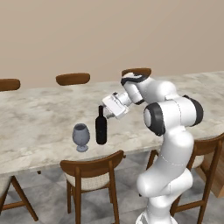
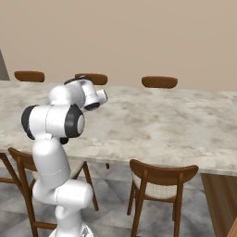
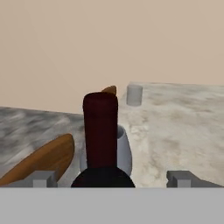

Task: There is a wine glass and glass cup on the dining counter. Place the wine bottle next to the wine glass and the juice bottle next to the glass cup.

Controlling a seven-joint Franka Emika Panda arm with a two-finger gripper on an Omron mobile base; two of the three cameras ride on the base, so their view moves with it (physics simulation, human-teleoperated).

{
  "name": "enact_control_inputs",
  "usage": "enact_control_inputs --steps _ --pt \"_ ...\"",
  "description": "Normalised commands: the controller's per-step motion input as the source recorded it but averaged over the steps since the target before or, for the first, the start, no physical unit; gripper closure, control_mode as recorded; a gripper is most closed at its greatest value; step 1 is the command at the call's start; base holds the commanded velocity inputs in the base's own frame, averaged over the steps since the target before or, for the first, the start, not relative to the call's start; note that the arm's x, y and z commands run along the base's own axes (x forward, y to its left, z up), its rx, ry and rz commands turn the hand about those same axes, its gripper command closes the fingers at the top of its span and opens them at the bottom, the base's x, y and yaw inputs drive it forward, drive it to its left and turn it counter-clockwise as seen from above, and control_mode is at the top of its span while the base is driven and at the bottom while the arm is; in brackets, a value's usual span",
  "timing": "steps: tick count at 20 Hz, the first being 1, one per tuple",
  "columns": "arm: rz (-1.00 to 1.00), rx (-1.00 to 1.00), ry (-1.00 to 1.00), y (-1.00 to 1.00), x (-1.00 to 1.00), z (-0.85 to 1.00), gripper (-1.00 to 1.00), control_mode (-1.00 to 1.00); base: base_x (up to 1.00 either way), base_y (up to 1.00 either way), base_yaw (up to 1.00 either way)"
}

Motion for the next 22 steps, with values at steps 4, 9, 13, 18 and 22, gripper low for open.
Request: enact_control_inputs --steps 4,9,13,18,22 --pt "0.00 0.00 0.04 -0.25 -0.18 0.06 -1.00 -1.00 0.00 0.00 0.00" --pt "-0.07 -0.03 0.02 -0.16 -0.24 0.11 -1.00 -1.00 0.00 0.00 0.00" --pt "-0.19 -0.08 0.02 -0.09 -0.33 0.17 -1.00 -1.00 0.00 0.00 0.00" --pt "-0.19 -0.07 0.08 -0.08 -0.38 0.28 -1.00 -1.00 0.00 0.00 0.00" --pt "-0.25 -0.02 0.04 -0.04 -0.45 0.37 -1.00 -1.00 0.00 0.00 0.00"
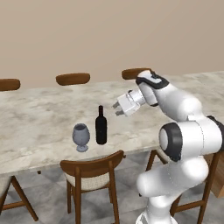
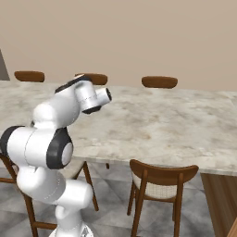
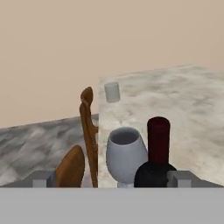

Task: There is a wine glass and glass cup on the dining counter. Place the wine bottle next to the wine glass and the juice bottle next to the glass cup.

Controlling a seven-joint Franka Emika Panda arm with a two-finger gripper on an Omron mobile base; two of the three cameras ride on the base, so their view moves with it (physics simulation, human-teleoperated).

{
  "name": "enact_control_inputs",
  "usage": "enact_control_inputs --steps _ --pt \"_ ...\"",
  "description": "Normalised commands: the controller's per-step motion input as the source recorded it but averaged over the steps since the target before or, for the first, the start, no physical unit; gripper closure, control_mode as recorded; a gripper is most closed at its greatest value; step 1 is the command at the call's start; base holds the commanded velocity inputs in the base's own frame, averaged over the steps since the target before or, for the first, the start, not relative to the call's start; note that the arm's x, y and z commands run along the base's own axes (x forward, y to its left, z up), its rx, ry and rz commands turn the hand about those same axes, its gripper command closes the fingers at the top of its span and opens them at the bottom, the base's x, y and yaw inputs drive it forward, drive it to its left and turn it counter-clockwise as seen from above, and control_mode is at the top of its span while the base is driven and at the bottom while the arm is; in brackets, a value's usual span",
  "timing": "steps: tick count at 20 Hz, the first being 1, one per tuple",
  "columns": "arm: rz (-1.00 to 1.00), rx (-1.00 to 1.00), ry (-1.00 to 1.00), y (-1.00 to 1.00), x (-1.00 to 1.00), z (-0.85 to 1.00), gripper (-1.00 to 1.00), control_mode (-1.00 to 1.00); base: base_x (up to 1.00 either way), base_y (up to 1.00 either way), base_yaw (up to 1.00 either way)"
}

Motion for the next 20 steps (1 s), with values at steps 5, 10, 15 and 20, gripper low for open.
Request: enact_control_inputs --steps 5,10,15,20 --pt "-0.22 -0.09 0.07 -0.02 -0.45 0.21 -1.00 -1.00 0.00 0.00 0.00" --pt "-0.18 -0.07 0.07 -0.02 -0.54 0.16 -1.00 -1.00 0.00 0.00 0.00" --pt "-0.18 -0.04 0.19 -0.08 -0.51 0.23 -1.00 -1.00 0.00 0.00 0.00" --pt "-0.23 -0.03 0.18 -0.02 -0.54 0.19 -1.00 -1.00 0.00 0.00 0.00"
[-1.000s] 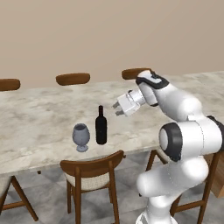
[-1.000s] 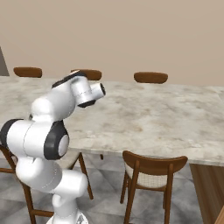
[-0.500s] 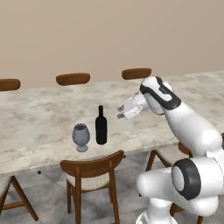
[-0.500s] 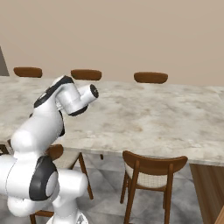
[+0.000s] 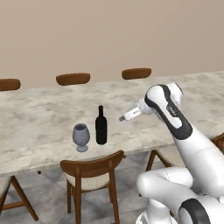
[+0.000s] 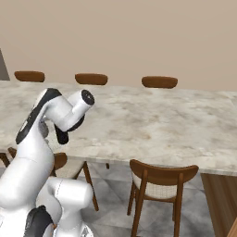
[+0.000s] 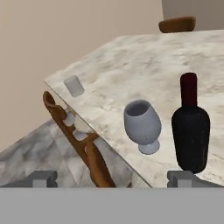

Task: There is a wine glass and glass cup on the dining counter. Place the wine bottle next to the wine glass and the juice bottle next to the glass cup.

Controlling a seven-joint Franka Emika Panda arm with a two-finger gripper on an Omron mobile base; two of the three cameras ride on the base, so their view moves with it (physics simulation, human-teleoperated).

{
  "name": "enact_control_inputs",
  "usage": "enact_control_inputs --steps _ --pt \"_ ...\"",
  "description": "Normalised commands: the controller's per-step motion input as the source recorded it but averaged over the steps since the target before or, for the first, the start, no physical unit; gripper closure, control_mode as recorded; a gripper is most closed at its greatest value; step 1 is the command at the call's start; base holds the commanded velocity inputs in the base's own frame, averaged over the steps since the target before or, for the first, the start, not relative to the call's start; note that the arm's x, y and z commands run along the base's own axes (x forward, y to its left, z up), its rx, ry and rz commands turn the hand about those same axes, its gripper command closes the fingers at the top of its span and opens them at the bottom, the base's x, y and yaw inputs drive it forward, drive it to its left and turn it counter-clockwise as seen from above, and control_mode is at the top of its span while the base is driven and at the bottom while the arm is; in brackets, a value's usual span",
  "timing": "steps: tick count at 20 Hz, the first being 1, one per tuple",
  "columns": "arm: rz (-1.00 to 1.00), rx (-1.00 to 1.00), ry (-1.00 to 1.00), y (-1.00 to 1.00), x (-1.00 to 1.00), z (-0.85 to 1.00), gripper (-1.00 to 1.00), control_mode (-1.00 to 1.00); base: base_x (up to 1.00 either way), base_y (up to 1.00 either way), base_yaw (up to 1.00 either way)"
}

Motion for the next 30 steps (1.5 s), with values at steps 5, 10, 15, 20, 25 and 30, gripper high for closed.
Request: enact_control_inputs --steps 5,10,15,20,25,30 --pt "-0.26 -0.10 0.06 0.00 -0.61 0.04 -1.00 -1.00 0.00 0.00 0.00" --pt "-0.32 -0.20 0.01 -0.02 -0.54 0.00 -1.00 -1.00 0.00 0.00 0.00" --pt "-0.30 -0.16 0.00 -0.15 -0.53 0.02 -1.00 -1.00 0.00 0.00 0.00" --pt "-0.23 -0.05 0.00 -0.20 -0.48 0.06 -1.00 -1.00 0.00 0.00 0.00" --pt "-0.11 -0.01 0.00 -0.09 -0.29 0.00 -1.00 -1.00 0.00 0.00 0.00" --pt "0.00 0.00 0.00 0.00 -0.02 0.00 -1.00 -1.00 0.00 0.00 0.00"
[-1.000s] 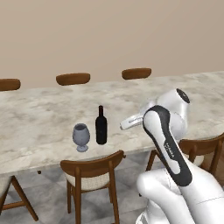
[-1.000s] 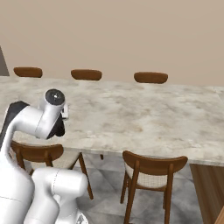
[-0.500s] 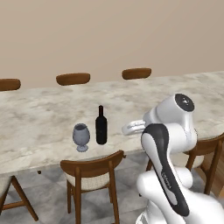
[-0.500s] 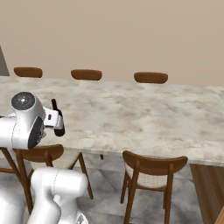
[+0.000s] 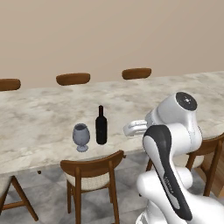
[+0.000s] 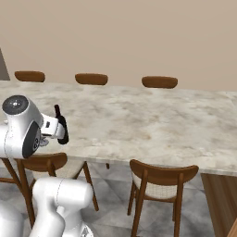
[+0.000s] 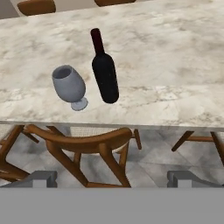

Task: There is a wine glass and glass cup on the dining counter. Place the wine bottle next to the wine glass and the juice bottle next to the glass cup.

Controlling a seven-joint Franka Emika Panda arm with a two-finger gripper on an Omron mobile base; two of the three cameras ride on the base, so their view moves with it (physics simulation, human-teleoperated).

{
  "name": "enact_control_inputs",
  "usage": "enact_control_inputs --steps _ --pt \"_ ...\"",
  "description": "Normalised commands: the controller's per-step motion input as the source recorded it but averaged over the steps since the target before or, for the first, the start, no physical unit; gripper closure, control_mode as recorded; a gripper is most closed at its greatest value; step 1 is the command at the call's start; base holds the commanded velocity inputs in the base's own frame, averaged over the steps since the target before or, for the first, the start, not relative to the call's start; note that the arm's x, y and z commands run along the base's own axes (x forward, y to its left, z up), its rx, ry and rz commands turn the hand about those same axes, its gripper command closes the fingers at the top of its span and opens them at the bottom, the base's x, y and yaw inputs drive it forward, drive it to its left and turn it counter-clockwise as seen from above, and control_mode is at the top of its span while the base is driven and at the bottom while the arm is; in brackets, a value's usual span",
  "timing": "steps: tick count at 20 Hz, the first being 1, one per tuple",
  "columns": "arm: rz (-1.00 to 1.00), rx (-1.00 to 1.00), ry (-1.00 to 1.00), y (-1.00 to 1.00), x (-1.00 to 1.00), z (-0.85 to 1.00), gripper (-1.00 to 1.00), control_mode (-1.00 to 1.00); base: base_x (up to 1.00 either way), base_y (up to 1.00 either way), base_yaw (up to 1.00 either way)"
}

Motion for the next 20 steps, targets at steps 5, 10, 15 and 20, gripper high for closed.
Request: enact_control_inputs --steps 5,10,15,20 --pt "0.00 0.00 0.00 0.00 0.00 0.00 -1.00 -1.00 0.00 0.00 0.00" --pt "0.00 0.00 0.00 0.00 0.00 0.00 -1.00 -1.00 0.00 0.00 0.00" --pt "0.00 0.00 0.00 0.00 0.00 0.00 -1.00 1.00 -0.06 0.00 0.00" --pt "0.00 0.00 0.00 0.00 0.00 0.00 -1.00 1.00 -0.45 0.01 0.00"
